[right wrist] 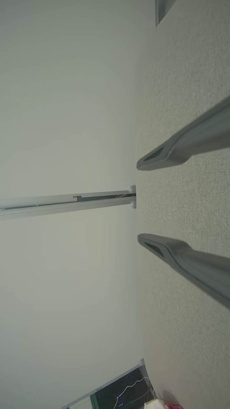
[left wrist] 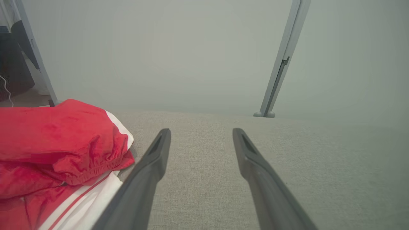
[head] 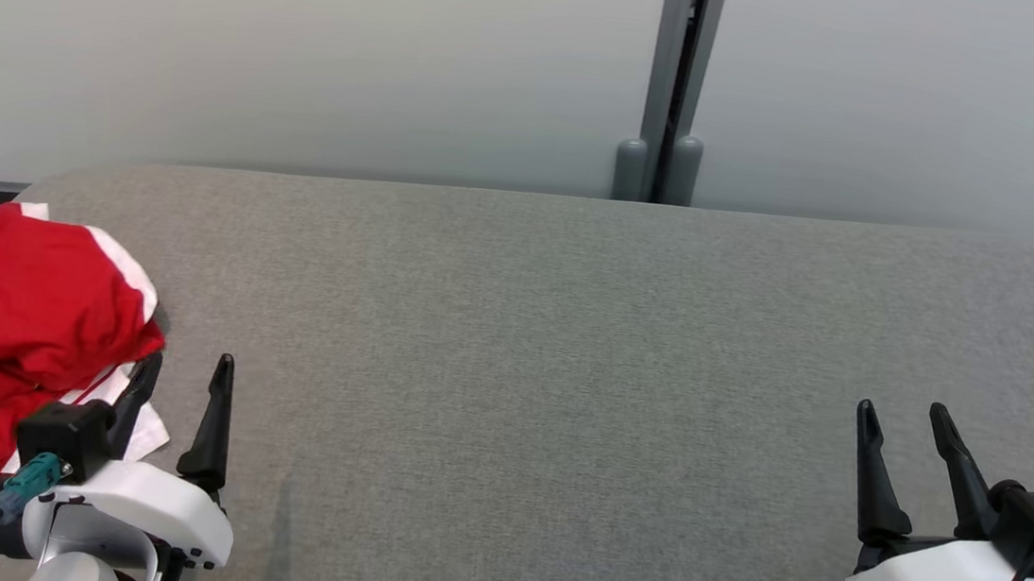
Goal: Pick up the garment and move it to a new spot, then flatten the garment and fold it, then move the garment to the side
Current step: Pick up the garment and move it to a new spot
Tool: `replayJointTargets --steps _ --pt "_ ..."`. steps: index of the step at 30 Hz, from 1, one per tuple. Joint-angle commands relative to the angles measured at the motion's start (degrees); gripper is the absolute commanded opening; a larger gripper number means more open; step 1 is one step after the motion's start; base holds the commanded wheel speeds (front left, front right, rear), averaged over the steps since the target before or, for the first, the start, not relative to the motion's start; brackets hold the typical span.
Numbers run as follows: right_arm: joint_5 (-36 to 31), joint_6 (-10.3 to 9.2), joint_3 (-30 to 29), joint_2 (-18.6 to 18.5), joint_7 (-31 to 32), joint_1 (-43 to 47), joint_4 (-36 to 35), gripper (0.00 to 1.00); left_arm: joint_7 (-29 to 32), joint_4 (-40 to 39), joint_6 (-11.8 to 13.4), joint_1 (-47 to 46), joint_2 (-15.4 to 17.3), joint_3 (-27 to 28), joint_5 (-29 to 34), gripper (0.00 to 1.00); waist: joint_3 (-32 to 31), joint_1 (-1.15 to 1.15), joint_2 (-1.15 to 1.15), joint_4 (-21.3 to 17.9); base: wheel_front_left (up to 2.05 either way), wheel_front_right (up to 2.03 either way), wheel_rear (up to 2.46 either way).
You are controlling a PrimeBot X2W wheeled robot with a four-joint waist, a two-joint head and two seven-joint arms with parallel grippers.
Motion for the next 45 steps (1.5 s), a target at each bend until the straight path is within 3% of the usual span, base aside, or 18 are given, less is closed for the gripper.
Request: replayJointTargets --steps 1,20,27,45 --pt "0.26 0.13 0.36 -0.04 -0.42 0.49 -0.07 1.0 -0.35 0.24 0.29 -1.33 0.27 0.53 -0.76 1.0 0.07 0.0 0.0 1.13 0.0 0.0 0.0" --pt "0.85 0.13 5.82 1.09 0.71 -1.86 -1.56 1.0 -2.02 1.9 1.55 -2.3 2.01 3.19 -3.26 1.0 0.59 0.0 0.0 18.88 0.0 0.0 0.0" --pt "1.37 0.13 7.97 1.43 0.56 -2.65 -1.17 1.0 -2.55 2.33 1.4 -1.54 2.41 3.68 -4.2 1.0 0.74 0.0 0.0 23.72 0.0 0.0 0.0" --pt "1.29 0.13 7.88 1.7 -0.06 -3.24 -0.26 1.0 -2.96 2.29 2.16 -2.66 2.83 3.08 -4.68 1.0 1.09 0.0 0.0 25.87 0.0 0.0 0.0"
